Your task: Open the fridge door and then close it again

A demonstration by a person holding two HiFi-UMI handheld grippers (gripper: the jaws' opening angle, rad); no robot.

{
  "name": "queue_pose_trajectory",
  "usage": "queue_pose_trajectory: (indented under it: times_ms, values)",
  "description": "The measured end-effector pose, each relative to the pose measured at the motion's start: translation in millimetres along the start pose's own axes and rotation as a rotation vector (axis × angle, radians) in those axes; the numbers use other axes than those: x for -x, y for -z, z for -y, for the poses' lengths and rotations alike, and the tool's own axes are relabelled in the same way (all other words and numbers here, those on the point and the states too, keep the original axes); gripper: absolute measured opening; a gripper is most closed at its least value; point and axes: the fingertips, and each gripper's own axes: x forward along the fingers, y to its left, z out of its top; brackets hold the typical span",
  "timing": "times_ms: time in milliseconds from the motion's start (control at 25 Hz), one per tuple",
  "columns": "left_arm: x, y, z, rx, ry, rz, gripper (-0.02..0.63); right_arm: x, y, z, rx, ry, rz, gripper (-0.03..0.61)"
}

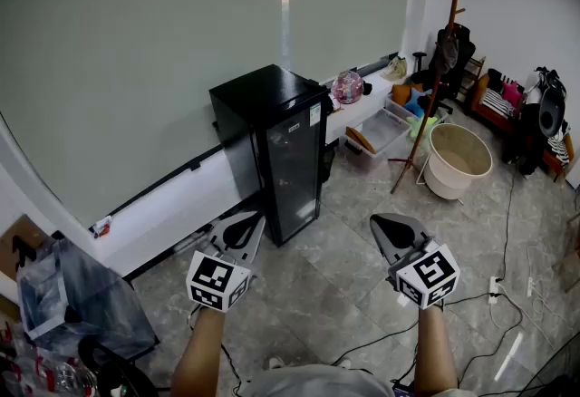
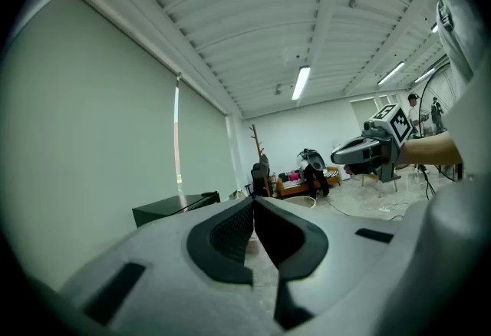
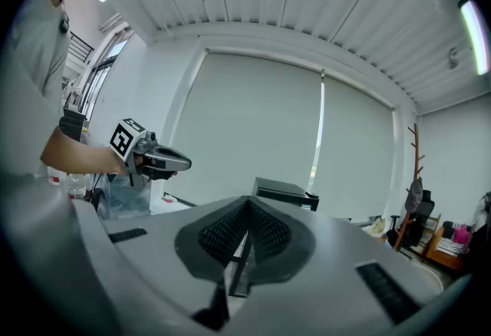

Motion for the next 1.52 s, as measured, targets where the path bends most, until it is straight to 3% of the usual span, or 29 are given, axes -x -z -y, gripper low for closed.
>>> queue_pose_trajectory:
  times_ms: [240, 400, 600, 680, 720, 800, 880, 1080, 1280, 1520]
  values:
    - [5.1, -11.4, 16.3, -0.104, -0.002, 0.027, 0.009, 10.6, -2.6, 4.4, -0.014, 0.027, 0.016, -0.003]
    - [6.2, -11.2, 24.7, -0.018, 0.041, 0.043, 0.008, 13.6, -3.4, 4.6, -0.003, 0.032, 0.03, -0.003]
    - [12.1, -5.9, 18.6, 0.022, 0.003, 0.036, 0.009, 19.3, 1.5, 3.0, 0.004, 0.027, 0.038, 0.0]
    - [14.0, -3.6, 16.6, 0.031, -0.009, 0.038, 0.013, 19.9, 4.6, 2.8, 0.016, 0.021, 0.029, 0.061]
    - [14.4, -3.2, 17.1, 0.036, -0.008, 0.041, 0.036, 20.2, 6.6, 2.4, 0.022, 0.015, 0.022, 0.094]
    - [14.0, -3.8, 21.2, 0.039, 0.003, 0.048, 0.161, 21.7, 10.1, 2.7, 0.021, 0.002, 0.016, 0.147]
    - [13.5, -5.7, 26.0, 0.031, 0.009, 0.058, 0.199, 23.5, 12.0, 5.1, 0.002, -0.01, 0.023, 0.185]
    - [12.5, -0.1, 29.6, 0.049, -0.016, 0.048, 0.202, 24.7, 15.4, 20.8, -0.036, 0.044, 0.053, 0.196]
    - [-3.7, 4.4, 46.9, 0.068, -0.013, 0.006, 0.202, 29.7, 26.3, 32.5, -0.017, 0.002, 0.031, 0.233]
    - [-32.2, 1.3, 81.9, 0.065, -0.038, -0.002, 0.202, 56.3, 39.4, 69.0, -0.01, 0.019, 0.047, 0.236]
